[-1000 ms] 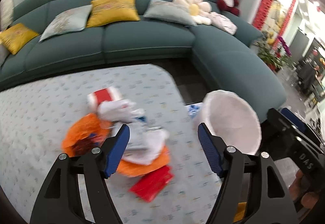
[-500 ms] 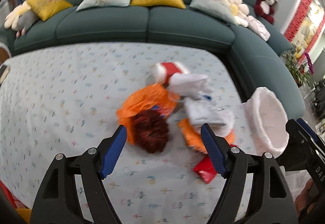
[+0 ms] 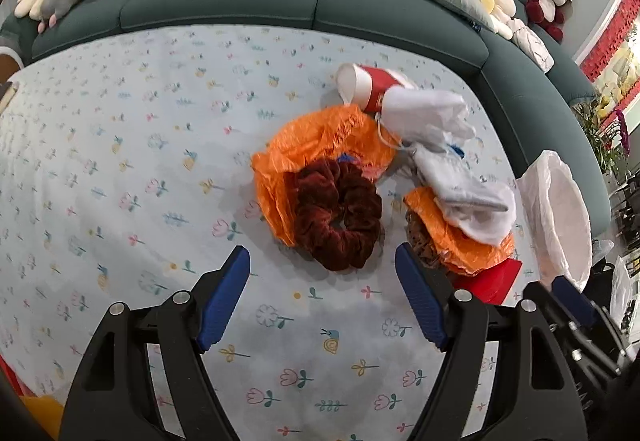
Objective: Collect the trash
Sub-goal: 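Move both tools back to the pile and grasp the red envelope with the right tool, then lift the red envelope with the right tool while the left tool grasps the dark red scrunchie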
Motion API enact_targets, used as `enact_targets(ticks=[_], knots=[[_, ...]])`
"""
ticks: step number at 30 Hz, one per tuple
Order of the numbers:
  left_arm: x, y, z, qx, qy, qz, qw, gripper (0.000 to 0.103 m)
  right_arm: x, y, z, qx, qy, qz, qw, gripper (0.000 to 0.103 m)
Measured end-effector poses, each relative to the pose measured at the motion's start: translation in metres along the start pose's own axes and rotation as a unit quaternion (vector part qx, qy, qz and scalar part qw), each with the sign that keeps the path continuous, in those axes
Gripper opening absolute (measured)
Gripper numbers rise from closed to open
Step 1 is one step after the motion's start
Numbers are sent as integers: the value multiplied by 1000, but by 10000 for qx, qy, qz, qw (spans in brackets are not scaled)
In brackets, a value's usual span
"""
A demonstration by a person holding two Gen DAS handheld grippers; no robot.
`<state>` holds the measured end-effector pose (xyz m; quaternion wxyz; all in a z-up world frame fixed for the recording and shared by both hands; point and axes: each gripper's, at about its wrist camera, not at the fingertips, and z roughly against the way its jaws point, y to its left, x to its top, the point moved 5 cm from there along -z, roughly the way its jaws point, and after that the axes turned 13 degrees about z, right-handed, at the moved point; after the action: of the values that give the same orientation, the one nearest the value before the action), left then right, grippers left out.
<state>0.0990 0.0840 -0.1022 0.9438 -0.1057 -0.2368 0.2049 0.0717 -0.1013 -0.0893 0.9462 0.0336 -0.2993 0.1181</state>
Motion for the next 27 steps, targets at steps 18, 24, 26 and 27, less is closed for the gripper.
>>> enact_targets(ticks=[18, 24, 26, 27], knots=[[12, 10, -55, 13, 425, 415, 9982, 46, -18, 9, -50, 317, 482, -321, 9978, 15], [15, 11, -54, -134, 389, 411, 9983, 18, -16, 12, -48, 421, 445, -330, 9976, 5], [15, 9, -50, -149, 344, 361, 9986, 11, -13, 11, -44, 427, 389, -349, 9977, 2], [15, 7, -47, -187, 341, 326, 9987, 10, -12, 11, -40, 437, 349, -355, 9978, 1]])
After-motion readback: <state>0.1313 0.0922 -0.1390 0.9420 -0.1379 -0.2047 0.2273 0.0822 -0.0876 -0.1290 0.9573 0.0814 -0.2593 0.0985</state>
